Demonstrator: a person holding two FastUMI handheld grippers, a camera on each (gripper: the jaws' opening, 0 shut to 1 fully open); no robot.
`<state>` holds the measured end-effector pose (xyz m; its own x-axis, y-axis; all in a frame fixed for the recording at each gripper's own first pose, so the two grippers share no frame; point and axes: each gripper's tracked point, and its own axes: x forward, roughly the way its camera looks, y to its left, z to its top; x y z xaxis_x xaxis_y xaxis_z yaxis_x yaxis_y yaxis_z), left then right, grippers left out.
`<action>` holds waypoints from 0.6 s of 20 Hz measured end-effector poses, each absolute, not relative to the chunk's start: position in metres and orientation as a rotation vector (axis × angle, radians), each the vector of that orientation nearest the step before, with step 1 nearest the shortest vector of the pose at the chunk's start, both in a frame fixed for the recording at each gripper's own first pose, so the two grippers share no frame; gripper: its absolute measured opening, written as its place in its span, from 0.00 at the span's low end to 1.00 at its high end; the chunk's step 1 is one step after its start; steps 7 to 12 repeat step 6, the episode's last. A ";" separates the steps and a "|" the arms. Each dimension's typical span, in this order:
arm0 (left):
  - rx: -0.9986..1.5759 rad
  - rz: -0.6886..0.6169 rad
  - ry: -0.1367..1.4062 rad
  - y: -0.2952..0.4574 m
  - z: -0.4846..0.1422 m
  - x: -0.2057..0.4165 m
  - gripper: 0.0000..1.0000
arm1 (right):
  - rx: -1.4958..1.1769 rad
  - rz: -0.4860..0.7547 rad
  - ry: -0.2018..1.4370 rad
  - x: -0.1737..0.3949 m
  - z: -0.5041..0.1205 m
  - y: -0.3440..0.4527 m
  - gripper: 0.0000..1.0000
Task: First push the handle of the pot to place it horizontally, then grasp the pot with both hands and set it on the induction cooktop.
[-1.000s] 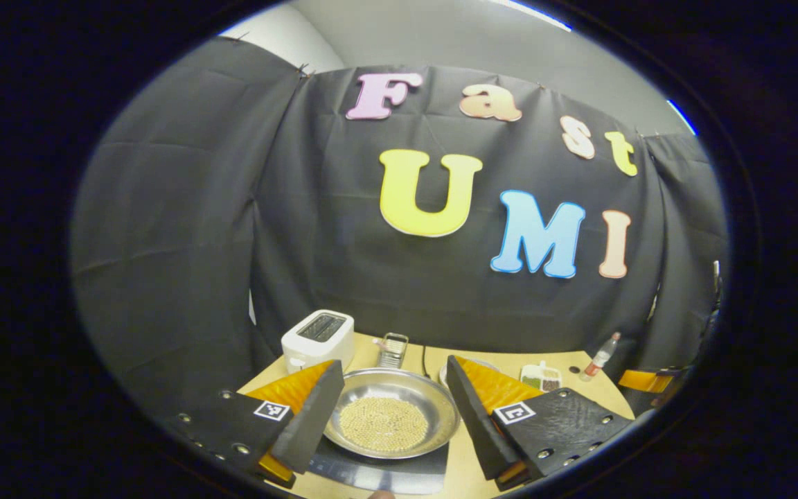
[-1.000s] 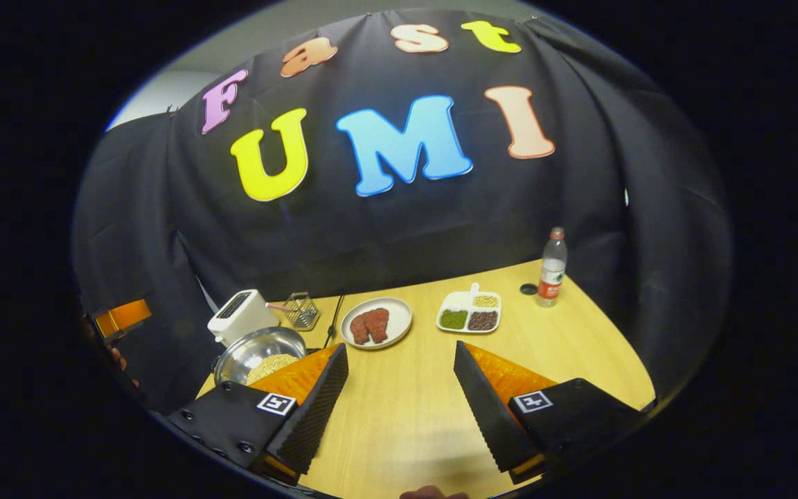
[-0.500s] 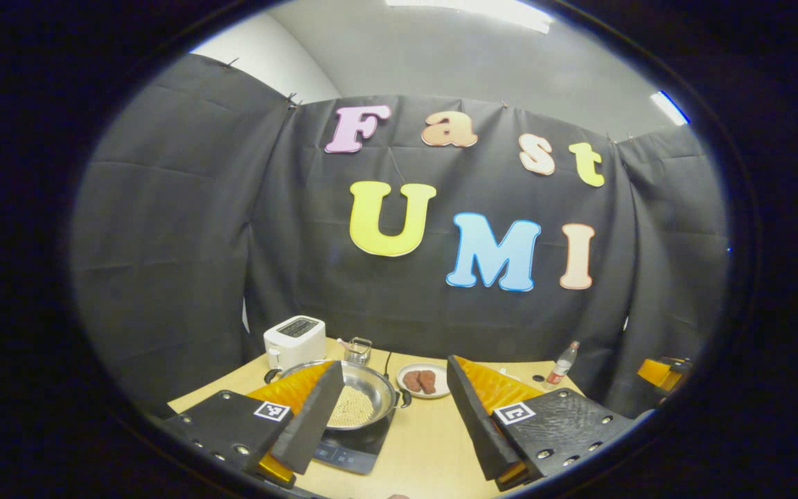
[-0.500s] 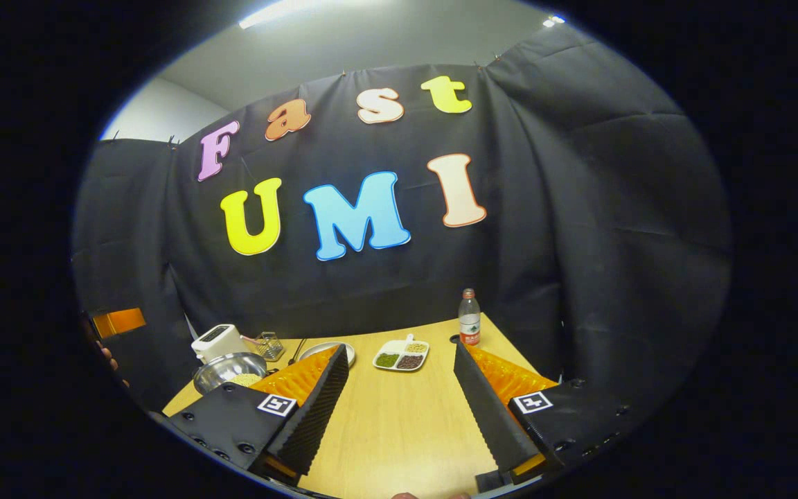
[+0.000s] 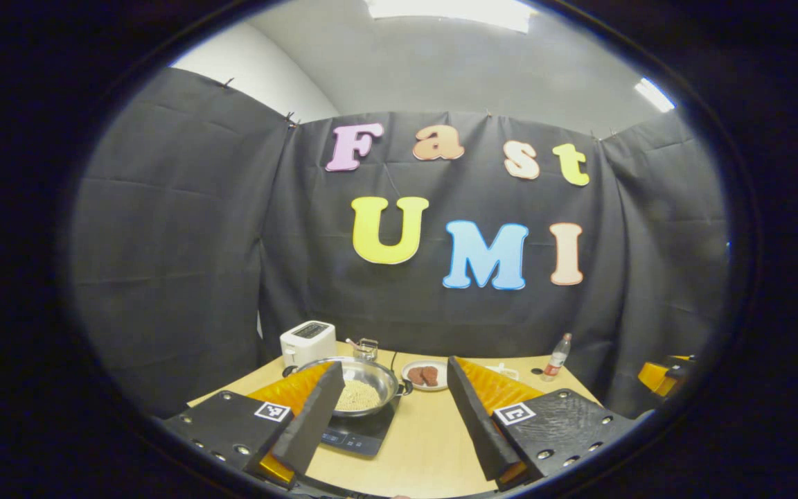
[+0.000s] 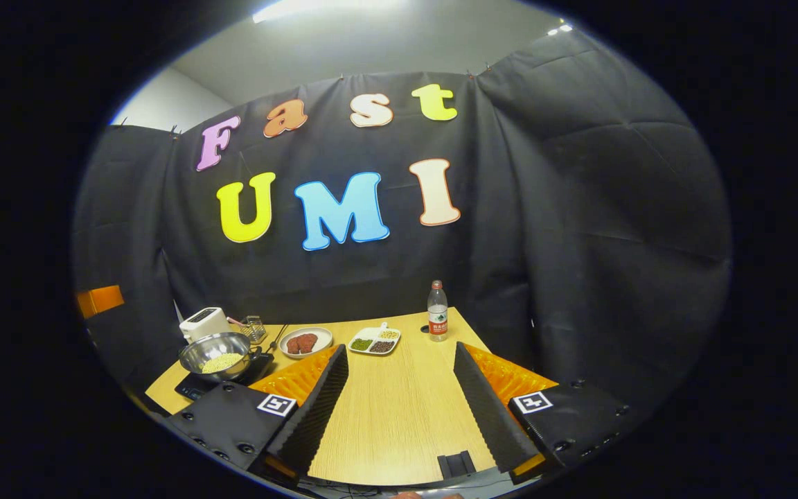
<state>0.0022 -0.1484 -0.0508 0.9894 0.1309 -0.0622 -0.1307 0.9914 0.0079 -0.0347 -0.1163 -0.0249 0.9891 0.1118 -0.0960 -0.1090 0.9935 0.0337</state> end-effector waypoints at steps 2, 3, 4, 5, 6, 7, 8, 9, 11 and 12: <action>0.013 0.125 0.064 -0.136 -0.053 0.003 0.84 | 0.014 0.105 0.106 -0.038 -0.021 -0.106 0.98; 0.014 0.123 0.060 -0.128 -0.053 0.005 0.84 | 0.009 0.105 0.099 -0.041 -0.019 -0.101 0.98; 0.010 0.124 0.053 -0.122 -0.051 0.005 0.84 | 0.005 0.098 0.089 -0.043 -0.018 -0.098 0.98; 0.004 0.124 0.046 -0.116 -0.052 0.006 0.84 | 0.002 0.094 0.086 -0.045 -0.021 -0.095 0.98; -0.004 0.120 0.043 -0.112 -0.053 0.006 0.84 | -0.010 0.093 0.087 -0.048 -0.024 -0.090 0.92; -0.004 0.120 0.043 -0.112 -0.053 0.006 0.84 | -0.010 0.093 0.087 -0.048 -0.024 -0.090 0.92; -0.004 0.120 0.043 -0.112 -0.053 0.006 0.84 | -0.010 0.093 0.087 -0.048 -0.024 -0.090 0.92; -0.004 0.120 0.043 -0.112 -0.053 0.006 0.84 | -0.010 0.093 0.087 -0.048 -0.024 -0.090 0.92; -0.004 0.120 0.043 -0.112 -0.053 0.006 0.84 | -0.010 0.093 0.087 -0.048 -0.024 -0.090 0.92; -0.004 0.120 0.043 -0.112 -0.053 0.006 0.84 | -0.010 0.093 0.087 -0.048 -0.024 -0.090 0.92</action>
